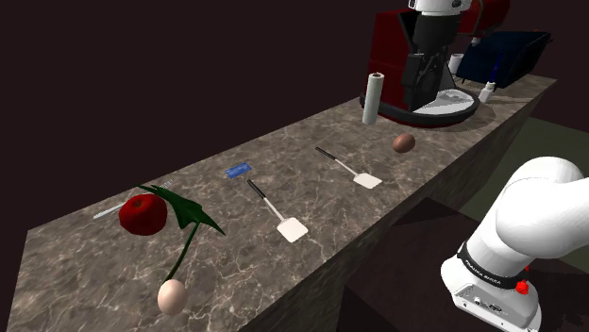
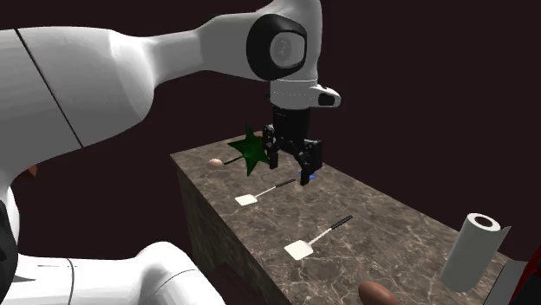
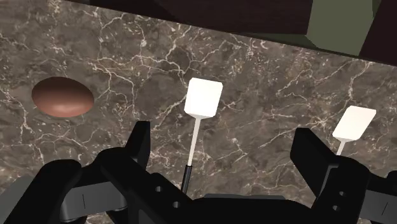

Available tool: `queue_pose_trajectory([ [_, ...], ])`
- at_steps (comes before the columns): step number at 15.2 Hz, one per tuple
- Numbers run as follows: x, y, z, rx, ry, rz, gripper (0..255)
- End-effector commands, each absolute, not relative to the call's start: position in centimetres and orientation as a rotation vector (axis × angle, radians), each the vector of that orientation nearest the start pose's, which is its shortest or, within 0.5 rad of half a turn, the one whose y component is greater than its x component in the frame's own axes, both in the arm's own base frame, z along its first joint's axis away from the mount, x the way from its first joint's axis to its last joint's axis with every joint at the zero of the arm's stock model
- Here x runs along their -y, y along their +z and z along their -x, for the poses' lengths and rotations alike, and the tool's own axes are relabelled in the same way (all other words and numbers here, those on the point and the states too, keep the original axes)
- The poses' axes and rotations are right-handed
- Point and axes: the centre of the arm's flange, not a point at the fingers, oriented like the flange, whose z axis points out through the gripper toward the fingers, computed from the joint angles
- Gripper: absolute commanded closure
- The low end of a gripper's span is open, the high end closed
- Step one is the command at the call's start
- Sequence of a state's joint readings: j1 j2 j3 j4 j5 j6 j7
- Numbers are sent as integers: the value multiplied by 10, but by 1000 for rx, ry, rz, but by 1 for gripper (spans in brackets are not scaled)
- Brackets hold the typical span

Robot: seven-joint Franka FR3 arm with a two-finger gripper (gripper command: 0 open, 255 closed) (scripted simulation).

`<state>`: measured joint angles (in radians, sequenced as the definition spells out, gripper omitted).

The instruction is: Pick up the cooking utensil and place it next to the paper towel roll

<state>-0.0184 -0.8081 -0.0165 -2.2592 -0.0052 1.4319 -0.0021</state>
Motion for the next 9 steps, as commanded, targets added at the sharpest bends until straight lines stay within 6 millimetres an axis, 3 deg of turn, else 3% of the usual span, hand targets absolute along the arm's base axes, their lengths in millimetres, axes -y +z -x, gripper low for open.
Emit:
queue_pose_trajectory([
  [1,13,630,-286,-44,30,3134,0],
  [9,-60,570,-331,-94,-1,3136,0],
])
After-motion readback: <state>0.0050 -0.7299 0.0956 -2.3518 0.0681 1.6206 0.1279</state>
